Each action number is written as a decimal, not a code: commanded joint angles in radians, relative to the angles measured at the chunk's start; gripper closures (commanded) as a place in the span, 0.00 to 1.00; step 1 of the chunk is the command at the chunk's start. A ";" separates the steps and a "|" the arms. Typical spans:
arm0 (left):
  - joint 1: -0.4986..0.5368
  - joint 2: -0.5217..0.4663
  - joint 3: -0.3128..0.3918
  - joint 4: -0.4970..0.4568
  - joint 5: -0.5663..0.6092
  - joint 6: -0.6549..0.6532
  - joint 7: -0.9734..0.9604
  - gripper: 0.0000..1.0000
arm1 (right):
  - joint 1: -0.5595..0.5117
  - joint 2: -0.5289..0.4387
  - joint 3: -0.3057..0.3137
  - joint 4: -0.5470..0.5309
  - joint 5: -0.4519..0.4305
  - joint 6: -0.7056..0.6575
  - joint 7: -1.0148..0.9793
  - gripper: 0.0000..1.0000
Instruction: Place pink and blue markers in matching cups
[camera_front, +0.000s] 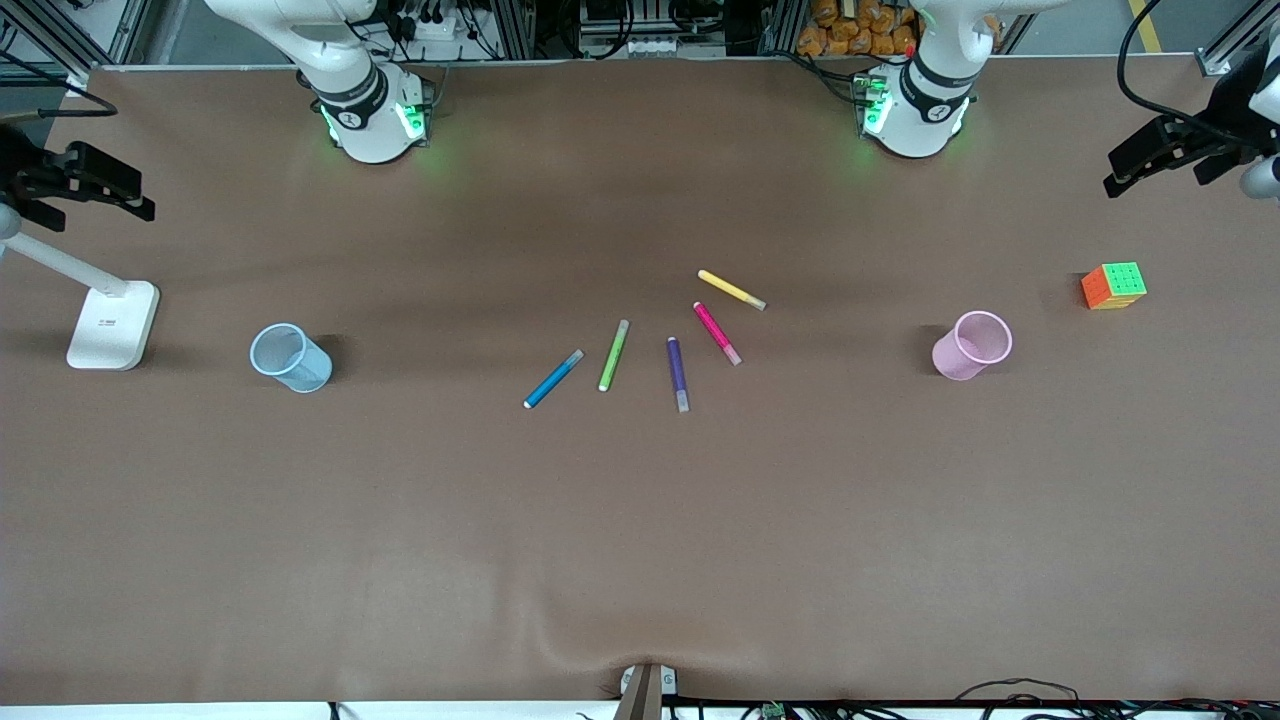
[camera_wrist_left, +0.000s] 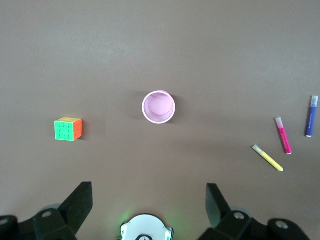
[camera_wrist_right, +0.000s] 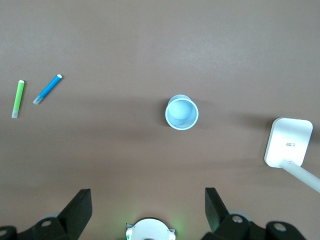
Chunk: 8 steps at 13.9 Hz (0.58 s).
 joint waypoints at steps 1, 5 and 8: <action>0.001 0.020 -0.002 0.039 0.020 -0.032 -0.014 0.00 | -0.015 0.000 0.019 0.007 -0.034 0.006 -0.005 0.00; 0.031 0.044 -0.004 0.063 0.018 -0.045 -0.018 0.00 | -0.015 0.002 0.018 0.007 -0.034 0.003 -0.005 0.00; 0.036 0.049 -0.008 0.059 0.015 -0.079 -0.012 0.00 | -0.012 0.002 0.016 0.007 -0.032 -0.002 -0.003 0.00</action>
